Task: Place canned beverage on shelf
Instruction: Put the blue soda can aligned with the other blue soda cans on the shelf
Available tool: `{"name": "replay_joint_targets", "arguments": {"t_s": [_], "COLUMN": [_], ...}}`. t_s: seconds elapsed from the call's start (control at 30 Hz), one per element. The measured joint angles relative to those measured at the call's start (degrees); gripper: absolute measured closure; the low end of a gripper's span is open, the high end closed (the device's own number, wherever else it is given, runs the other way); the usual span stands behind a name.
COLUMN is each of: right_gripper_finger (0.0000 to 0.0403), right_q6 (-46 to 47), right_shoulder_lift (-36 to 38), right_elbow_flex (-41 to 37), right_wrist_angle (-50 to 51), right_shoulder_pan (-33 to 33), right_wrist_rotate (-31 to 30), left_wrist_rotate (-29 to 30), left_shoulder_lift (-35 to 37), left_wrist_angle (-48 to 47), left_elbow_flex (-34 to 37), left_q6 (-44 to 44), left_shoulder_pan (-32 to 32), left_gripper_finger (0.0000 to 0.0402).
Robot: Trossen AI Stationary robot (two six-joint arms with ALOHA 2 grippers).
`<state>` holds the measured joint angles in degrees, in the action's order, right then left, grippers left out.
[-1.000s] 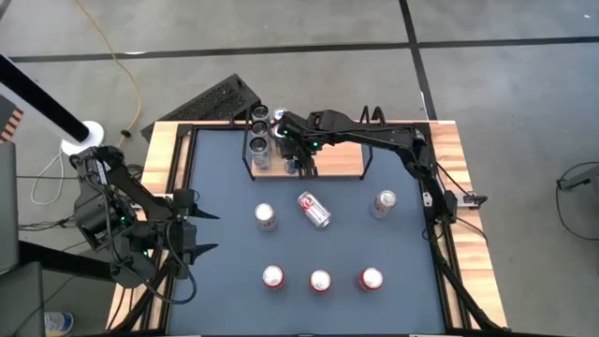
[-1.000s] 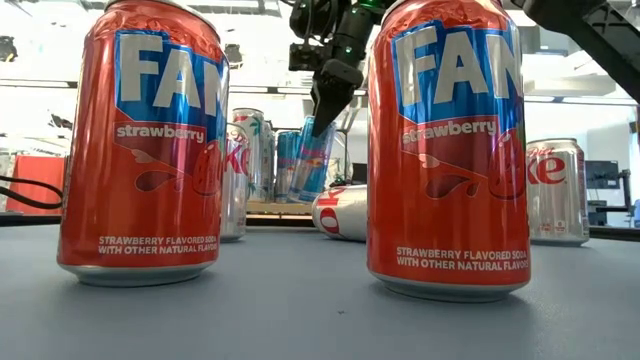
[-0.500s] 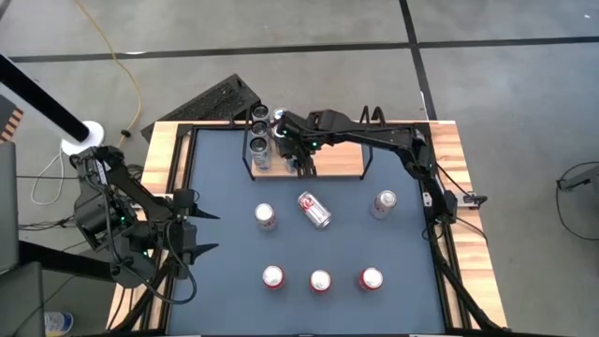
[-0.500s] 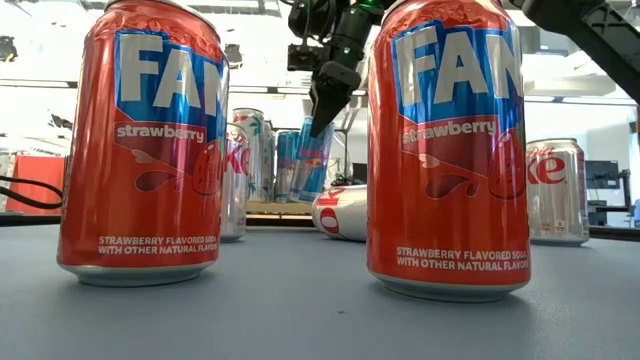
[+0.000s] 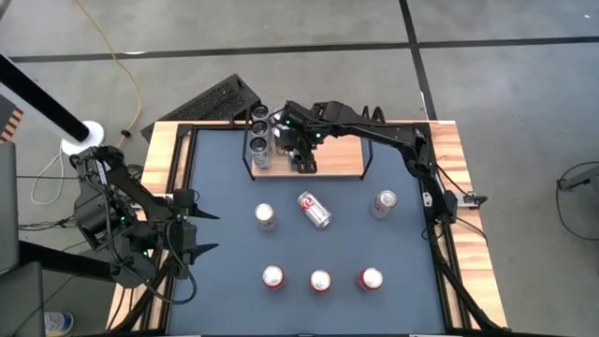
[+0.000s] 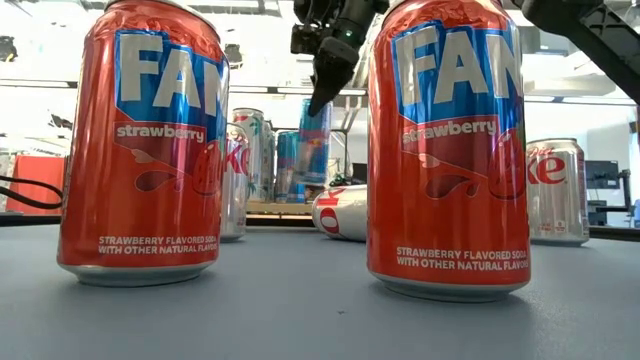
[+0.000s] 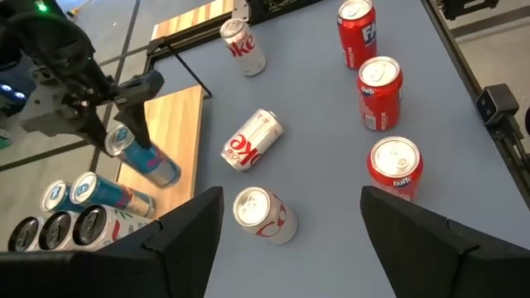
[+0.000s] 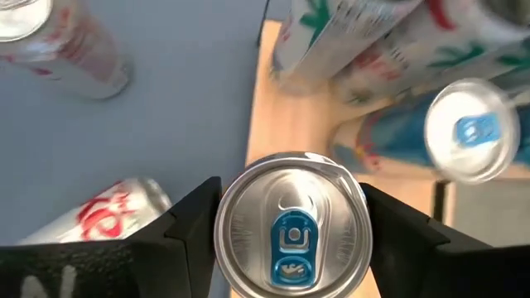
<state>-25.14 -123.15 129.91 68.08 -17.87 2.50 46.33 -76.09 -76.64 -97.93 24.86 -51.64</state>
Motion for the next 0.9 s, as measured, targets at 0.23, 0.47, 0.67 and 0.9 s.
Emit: {"name": "replay_joint_targets", "arguments": {"t_s": [0.23, 0.47, 0.67, 0.9], "right_gripper_finger": [0.0157, 0.0157, 0.0157, 0.0157], "right_q6": [0.23, 1.17, 1.14, 0.89], "right_shoulder_lift": [0.00, -1.00, -1.85, -4.12], "right_elbow_flex": [0.00, -0.08, -0.11, -0.09], "right_wrist_angle": [0.65, 1.77, 1.41, 0.37], "right_shoulder_pan": [-2.69, -4.50, -4.71, -4.85], "right_wrist_rotate": [2.75, 5.76, 6.74, 6.69], "left_wrist_rotate": [0.00, 0.04, 0.09, 0.17], "left_shoulder_lift": [0.00, 0.00, 0.00, 0.00], "left_wrist_angle": [-0.33, -0.59, -0.87, -1.01], "left_elbow_flex": [0.00, 0.00, 0.00, 0.00], "left_q6": [0.00, -0.02, -0.02, 0.00], "left_shoulder_pan": [0.00, 0.00, 0.00, 0.00], "left_gripper_finger": [0.0127, 0.0127, 0.0127, 0.0127]}}
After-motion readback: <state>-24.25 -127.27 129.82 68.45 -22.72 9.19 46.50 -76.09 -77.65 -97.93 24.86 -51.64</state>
